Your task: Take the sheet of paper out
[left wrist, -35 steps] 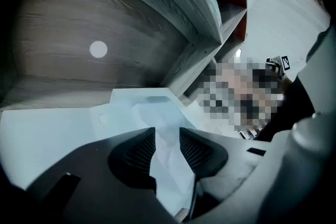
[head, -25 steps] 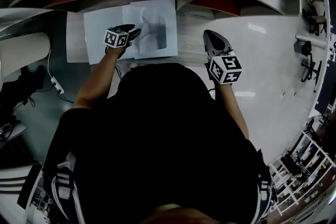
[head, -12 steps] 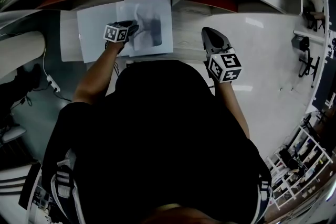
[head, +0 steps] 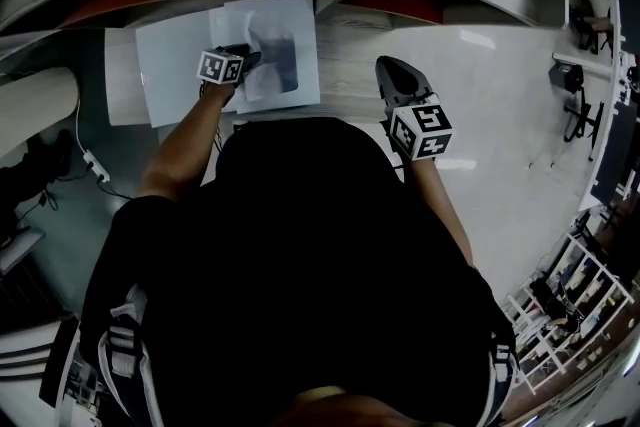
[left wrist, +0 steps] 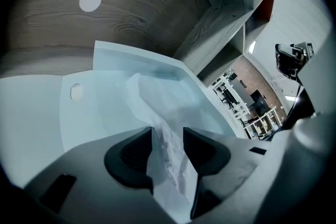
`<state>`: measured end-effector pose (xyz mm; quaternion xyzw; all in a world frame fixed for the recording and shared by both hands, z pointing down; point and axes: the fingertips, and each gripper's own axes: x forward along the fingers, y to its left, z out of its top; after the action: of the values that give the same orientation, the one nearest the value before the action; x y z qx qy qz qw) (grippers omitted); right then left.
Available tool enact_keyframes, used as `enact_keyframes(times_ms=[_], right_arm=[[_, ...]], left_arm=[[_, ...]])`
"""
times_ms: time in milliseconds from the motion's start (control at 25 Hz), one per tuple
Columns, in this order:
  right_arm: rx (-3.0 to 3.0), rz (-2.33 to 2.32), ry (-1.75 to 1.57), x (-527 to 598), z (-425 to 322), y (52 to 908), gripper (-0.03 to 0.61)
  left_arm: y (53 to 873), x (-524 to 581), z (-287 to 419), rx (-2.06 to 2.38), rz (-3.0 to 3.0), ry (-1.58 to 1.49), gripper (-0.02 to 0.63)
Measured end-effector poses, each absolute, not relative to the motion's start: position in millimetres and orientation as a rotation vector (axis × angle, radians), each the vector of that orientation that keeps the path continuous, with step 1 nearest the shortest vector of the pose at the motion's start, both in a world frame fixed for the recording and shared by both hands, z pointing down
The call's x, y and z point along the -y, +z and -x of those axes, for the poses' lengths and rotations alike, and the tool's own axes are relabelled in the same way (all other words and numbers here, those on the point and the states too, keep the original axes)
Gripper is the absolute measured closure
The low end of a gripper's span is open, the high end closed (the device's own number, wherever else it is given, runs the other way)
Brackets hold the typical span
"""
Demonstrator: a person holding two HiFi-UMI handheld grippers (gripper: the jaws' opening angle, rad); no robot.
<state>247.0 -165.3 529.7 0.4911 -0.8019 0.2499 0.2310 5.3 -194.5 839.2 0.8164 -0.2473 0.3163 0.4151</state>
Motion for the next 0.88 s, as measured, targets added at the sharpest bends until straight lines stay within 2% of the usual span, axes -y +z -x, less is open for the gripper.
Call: enact_keyframes(times_ms=[320,600,880], right_arm=[[2.206,-1.342,0.702,164.8,-250.5,533.0,0.565],[2.204,-1.335,0.704,165.0,-251.9,533.9,0.565],[2.204,-1.334,0.707,165.7,-249.2,534.0,0.565]], left_arm=[[844.1,200.6,-9.1,0.651,-2.048,0.81,0.431],[845.1,200.8,-12.6,0.67,-2.069,0.846,0.517],[843.2,199.2,-11.0,0.674,-2.084,0.851,0.565]])
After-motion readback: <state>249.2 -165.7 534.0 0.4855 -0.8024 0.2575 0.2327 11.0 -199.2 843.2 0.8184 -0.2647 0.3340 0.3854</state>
